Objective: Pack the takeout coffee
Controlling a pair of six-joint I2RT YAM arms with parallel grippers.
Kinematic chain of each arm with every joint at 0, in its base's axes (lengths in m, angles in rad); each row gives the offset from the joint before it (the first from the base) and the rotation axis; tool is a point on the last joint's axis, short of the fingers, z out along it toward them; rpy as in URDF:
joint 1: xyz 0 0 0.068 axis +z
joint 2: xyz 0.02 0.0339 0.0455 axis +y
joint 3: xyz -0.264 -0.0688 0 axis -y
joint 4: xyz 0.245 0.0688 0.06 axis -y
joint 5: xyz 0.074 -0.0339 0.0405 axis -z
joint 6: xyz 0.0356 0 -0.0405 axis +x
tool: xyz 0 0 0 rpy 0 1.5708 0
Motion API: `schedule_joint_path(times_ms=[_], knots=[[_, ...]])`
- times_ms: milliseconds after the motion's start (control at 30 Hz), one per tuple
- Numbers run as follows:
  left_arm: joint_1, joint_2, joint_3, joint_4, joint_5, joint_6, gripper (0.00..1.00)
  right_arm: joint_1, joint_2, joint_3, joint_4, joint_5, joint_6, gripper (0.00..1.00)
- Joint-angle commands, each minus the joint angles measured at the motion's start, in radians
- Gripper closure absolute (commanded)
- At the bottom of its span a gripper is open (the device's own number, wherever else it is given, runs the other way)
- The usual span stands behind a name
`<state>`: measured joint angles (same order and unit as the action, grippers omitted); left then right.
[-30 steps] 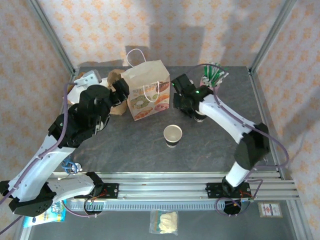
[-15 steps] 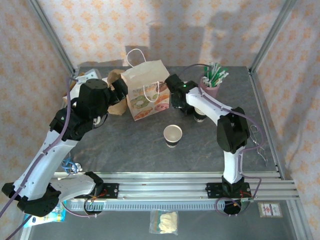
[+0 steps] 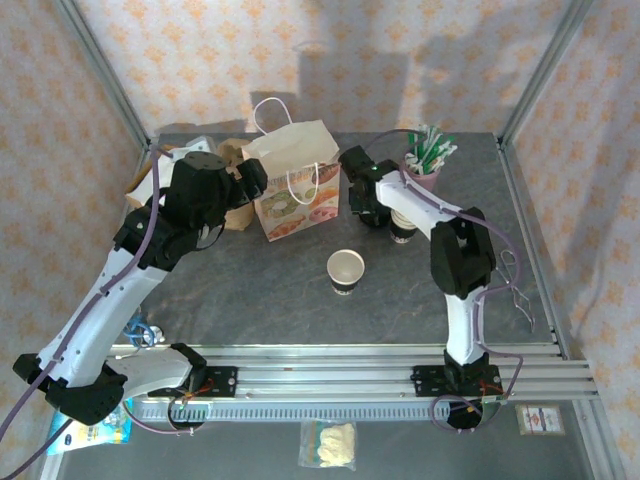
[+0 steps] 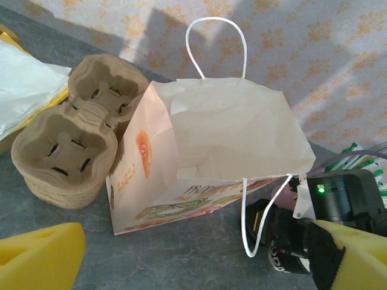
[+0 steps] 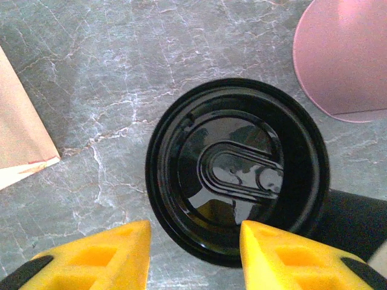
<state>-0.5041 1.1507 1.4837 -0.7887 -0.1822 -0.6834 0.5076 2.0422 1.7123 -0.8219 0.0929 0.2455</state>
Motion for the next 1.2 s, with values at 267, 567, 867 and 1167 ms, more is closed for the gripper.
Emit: schedule_joint_path(times_ms=[267, 567, 867, 1167], knots=[[0.018, -0.011, -0.016, 0.026, 0.018, 0.015, 0.05, 0.003, 0.057, 0.071, -0.003, 0.001, -0.025, 0.57], [0.025, -0.016, -0.03, 0.028, 0.023, 0.015, 0.05, 0.003, 0.098, 0.106, -0.016, 0.01, -0.04, 0.67], [0.027, -0.016, -0.031, 0.031, 0.031, 0.015, 0.05, 0.003, 0.095, 0.11, -0.019, 0.024, -0.039, 0.8], [0.027, -0.022, -0.038, 0.029, 0.038, 0.012, 0.05, 0.003, 0.073, 0.102, -0.024, 0.044, -0.036, 0.85]])
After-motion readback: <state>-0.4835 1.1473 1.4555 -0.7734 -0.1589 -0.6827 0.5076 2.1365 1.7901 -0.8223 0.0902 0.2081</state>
